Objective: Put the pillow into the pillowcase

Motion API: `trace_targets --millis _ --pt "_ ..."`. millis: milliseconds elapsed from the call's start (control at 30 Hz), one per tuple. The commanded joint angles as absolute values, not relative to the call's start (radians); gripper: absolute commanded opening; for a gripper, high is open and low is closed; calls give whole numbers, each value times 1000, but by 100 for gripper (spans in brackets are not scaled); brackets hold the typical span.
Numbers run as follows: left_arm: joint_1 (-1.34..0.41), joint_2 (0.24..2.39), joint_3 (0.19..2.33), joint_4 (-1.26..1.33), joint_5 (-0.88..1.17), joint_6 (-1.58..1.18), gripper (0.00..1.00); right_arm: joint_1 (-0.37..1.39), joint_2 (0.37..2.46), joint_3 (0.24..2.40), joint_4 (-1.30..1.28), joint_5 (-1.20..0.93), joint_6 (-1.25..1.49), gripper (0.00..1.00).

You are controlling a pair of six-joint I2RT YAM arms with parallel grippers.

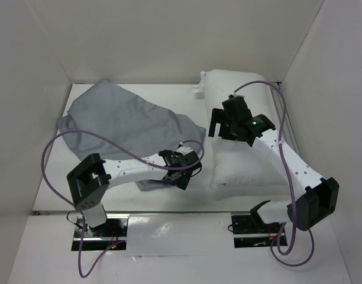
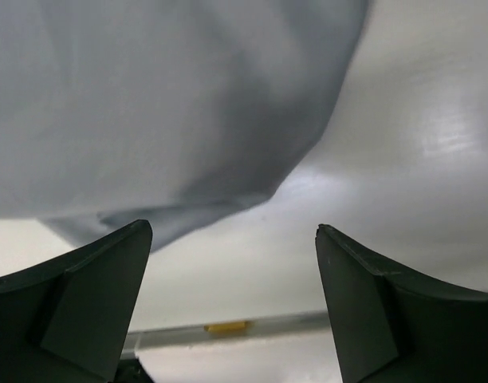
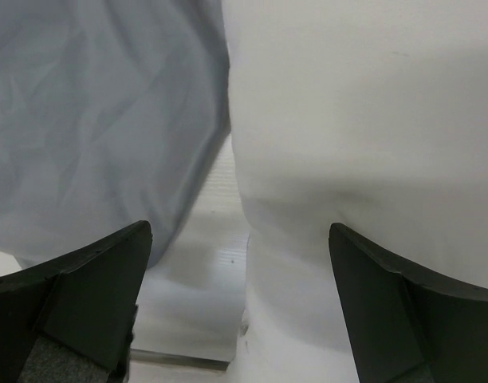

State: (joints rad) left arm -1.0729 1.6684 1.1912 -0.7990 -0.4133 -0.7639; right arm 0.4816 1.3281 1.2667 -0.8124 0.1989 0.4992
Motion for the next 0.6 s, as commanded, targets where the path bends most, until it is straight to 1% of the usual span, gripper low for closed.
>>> trace_targets --millis 0,33,67,133,233,267,300,333,367,400,500,567 --pt "-1080 1756 1221 -761 -500 -714 96 427 1240 1250 -848 216 531 99" --pt "-1080 1775 1221 -749 -500 -713 96 414 1229 1250 -857 216 531 99" --pt "-1080 1799 1221 -721 -500 -701 93 399 1218 1250 -868 216 531 99" --pt "-1080 1812 1221 -669 -471 -660 90 353 1198 1241 -868 195 531 99" --pt "-1059 1850 1232 -641 -449 -647 70 302 1186 1253 -881 166 517 99" --pt "-1049 1859 1255 -641 -449 -647 61 293 1186 1253 -891 166 508 99" --pt "-1040 1859 1264 -662 -449 -647 45 293 1186 1262 -900 166 508 99" --pt "-1023 1859 1273 -693 -449 -663 15 281 1177 1262 -900 166 508 99" --pt "-1014 1838 1273 -707 -449 -663 2 272 1177 1272 -900 166 508 99" --pt "-1014 1821 1302 -730 -449 -663 0 272 1177 1272 -900 166 499 99" --pt "-951 1709 1351 -794 -425 -640 0 261 1177 1282 -910 147 488 99" --pt "-864 1645 1377 -805 -326 -582 0 261 1213 1292 -910 121 450 99"
